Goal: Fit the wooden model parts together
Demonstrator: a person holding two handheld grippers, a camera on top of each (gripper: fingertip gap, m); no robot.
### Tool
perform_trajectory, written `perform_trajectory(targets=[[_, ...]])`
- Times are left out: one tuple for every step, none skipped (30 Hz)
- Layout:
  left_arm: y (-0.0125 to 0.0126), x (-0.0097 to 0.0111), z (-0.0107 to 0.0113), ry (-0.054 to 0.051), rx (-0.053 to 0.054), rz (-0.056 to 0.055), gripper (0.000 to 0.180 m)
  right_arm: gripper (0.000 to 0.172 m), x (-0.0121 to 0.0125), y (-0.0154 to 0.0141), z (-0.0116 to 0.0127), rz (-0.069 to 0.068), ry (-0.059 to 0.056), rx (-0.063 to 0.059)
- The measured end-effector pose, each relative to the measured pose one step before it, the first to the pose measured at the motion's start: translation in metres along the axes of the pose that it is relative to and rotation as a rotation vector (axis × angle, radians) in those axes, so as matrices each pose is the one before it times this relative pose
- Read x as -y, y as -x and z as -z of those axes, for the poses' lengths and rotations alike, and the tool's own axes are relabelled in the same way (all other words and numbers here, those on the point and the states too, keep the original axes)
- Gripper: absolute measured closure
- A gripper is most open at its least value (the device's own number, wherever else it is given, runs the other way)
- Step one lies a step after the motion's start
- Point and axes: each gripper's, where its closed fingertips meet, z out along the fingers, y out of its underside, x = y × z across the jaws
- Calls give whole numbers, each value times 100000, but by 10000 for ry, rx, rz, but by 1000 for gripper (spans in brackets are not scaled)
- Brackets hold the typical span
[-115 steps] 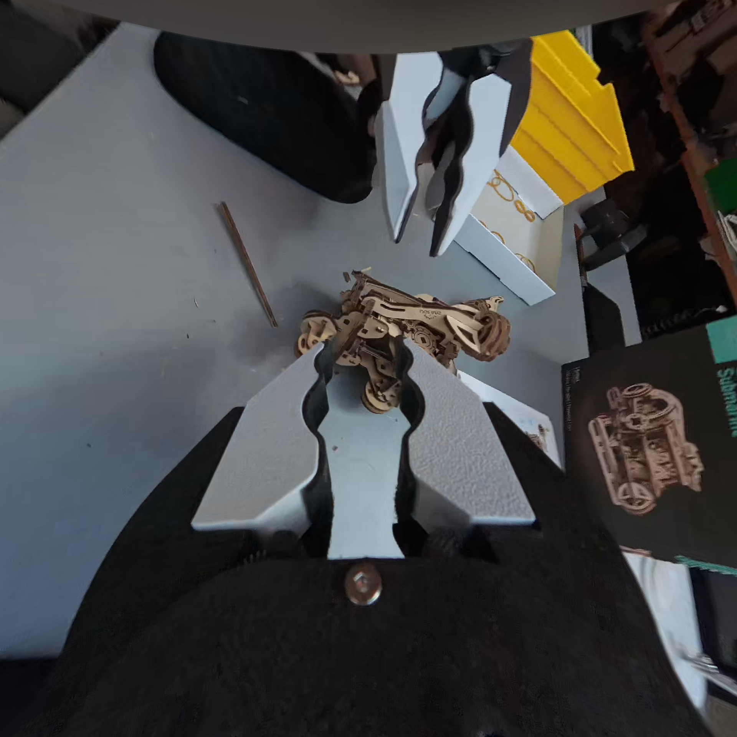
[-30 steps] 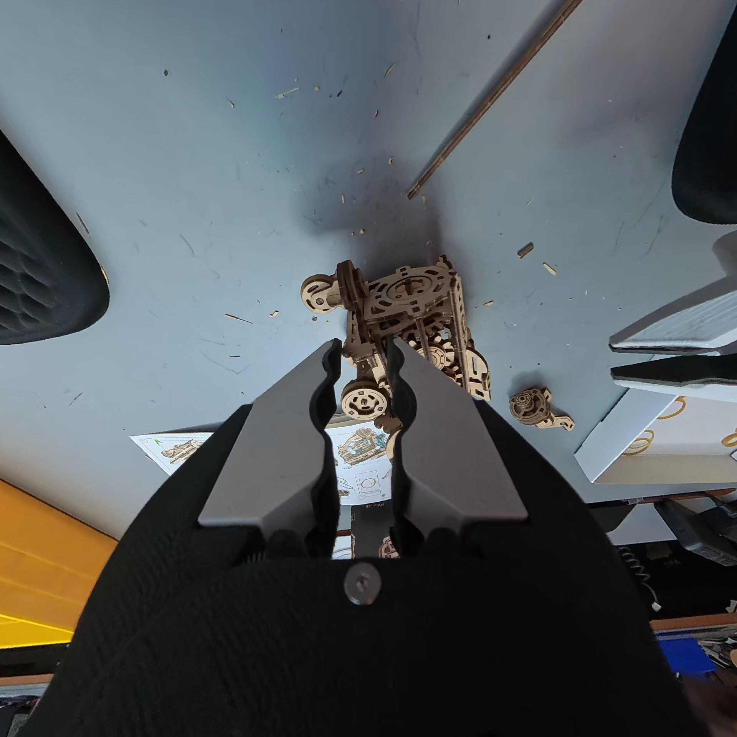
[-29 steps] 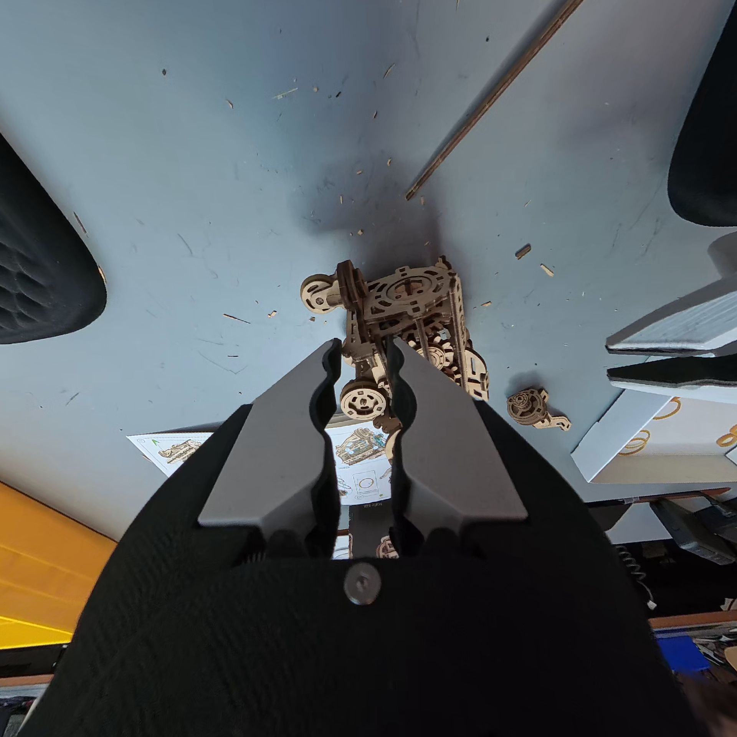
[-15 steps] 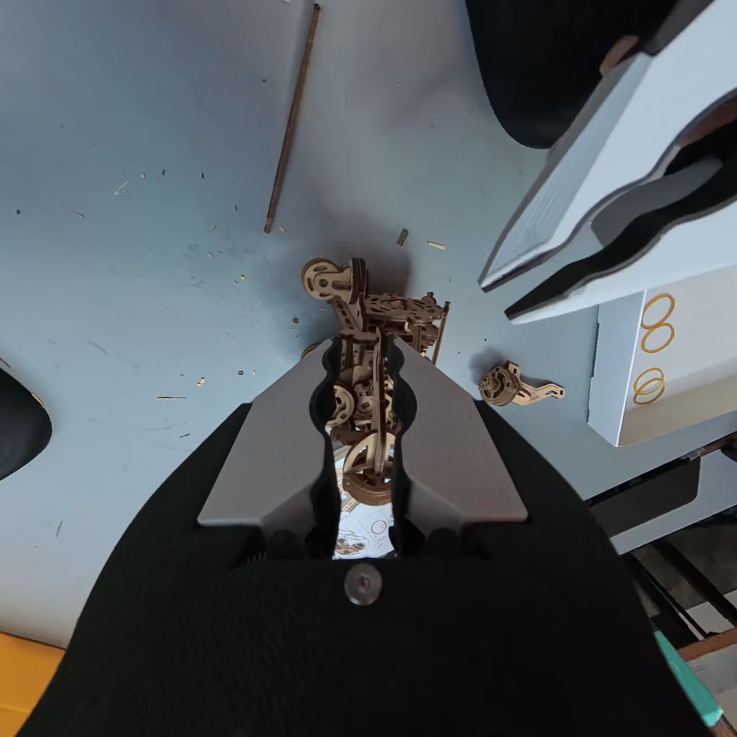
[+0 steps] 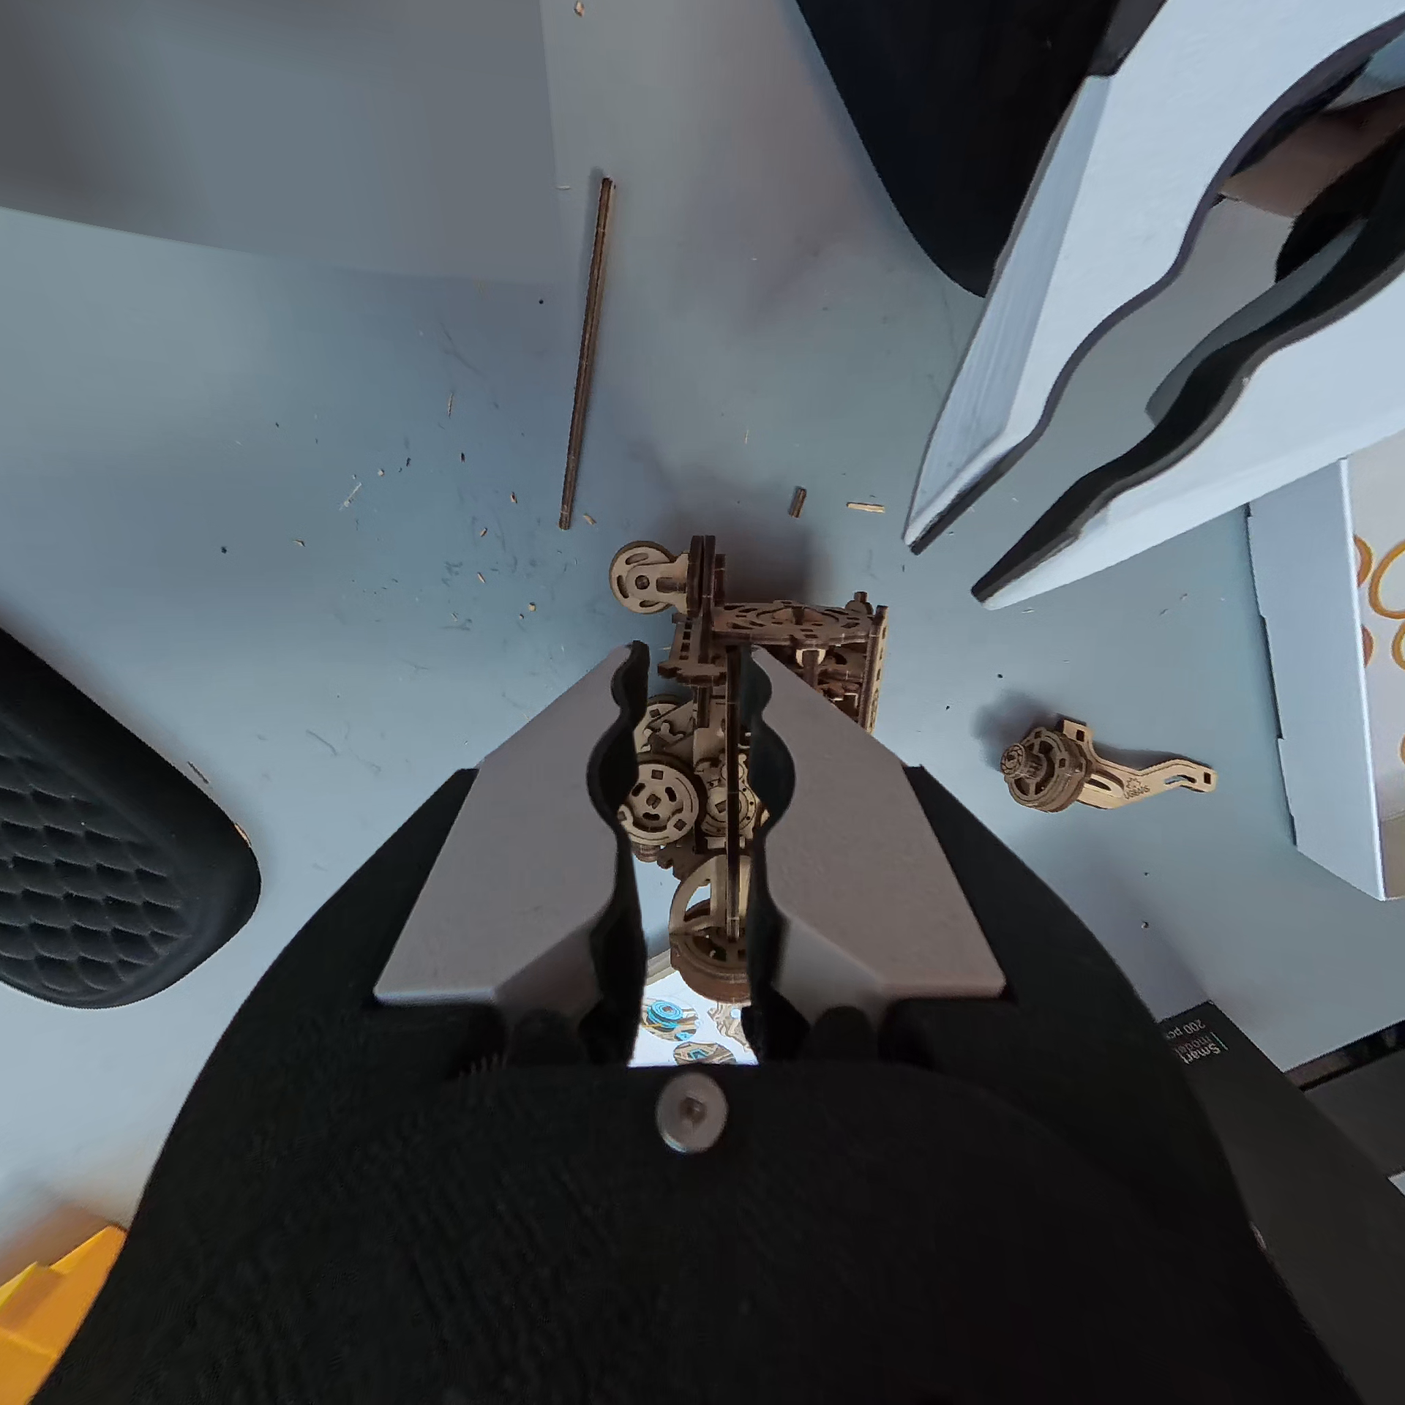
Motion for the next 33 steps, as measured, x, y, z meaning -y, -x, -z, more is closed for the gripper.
perform_trajectory(targets=[[0,2,-6,-2,-5,2,168,151,-23,-60,19,75,31,-53],[-3,3,6,-4,-3,4,168,152,-3,-26,1,89,22,-41],[6,2,14,-5,0,3,168,152,-17,-6,-11,58,36,-14],[2,7,-4,-5,1,-1,168,152,-20,-36,6,18,28,-16],[-2,15,12,-5,-1,-3,168,152,-24,-8,-4,8,30,14],[-7,-9,-10,1,0,0,168,152,-51,3,10,-5,26,29],[3,-6,-2,4,-2,3,168,151,-133,-51,41,10,83,-3],[-5,-2,1,2,-3,0,168,150,-102,-62,61,32,72,-19],[2,1,0,0,0,-3,168,151,-37,-105,72,-5,33,-61],[1,1,0,-1,1,0,168,152,14,-14,44,-27,-7,3],[-5,1,0,0,-2,3,168,152,12,4,-10,-15,6,-5],[-2,-11,-6,1,-4,4,169,152,2,-9,-1,15,-5,-37],[3,-9,0,6,-3,3,168,152,-19,45,-1,-3,9,8],[5,-23,-8,10,1,-2,169,152,-24,33,7,-54,8,9],[4,-18,-10,7,-2,-5,168,152,77,10,27,-50,-44,-10],[-8,-14,-7,5,-3,-3,169,151,109,55,17,-75,-75,22],[-6,-2,-7,3,-2,-2,168,151,0,36,10,-93,2,27],[-9,0,5,0,-1,-1,169,151,8,-20,-2,-56,2,-14],[10,-4,-3,2,1,1,169,151,76,-51,14,-41,-51,-47],[3,-6,3,4,1,-1,168,151,97,39,-21,-77,-50,21],[-7,2,-4,1,2,-5,168,151,-20,-38,-27,-57,26,-25],[-4,6,2,-4,1,-4,169,152,-62,-35,-38,34,46,-48],[5,0,8,-2,2,2,169,152,31,-30,-25,33,-25,-53],[-6,3,-1,-2,-2,3,169,152,-15,3,-4,-15,6,-12],[4,4,13,-7,-3,1,169,152,-23,13,10,-11,13,-2],[-2,8,3,-7,-2,5,169,152,-1,-9,2,20,0,-29],[2,2,1,-4,-4,9,169,152,-22,4,2,7,16,-20],[5,1,2,-3,-4,4,169,152,-21,-17,8,-7,33,-11],[-9,4,11,-4,-3,0,169,152,-24,-3,5,-17,26,8],[1,3,-7,-3,-4,3,169,153,-1,-16,7,14,13,-12],[-7,0,8,-1,-6,4,169,153,-9,-2,4,0,6,-1],[5,-1,3,-2,-3,6,169,153,-2,-61,-3,-9,-4,-29],[1,-9,-7,-1,0,8,169,153,8,-9,3,-47,-29,10]])
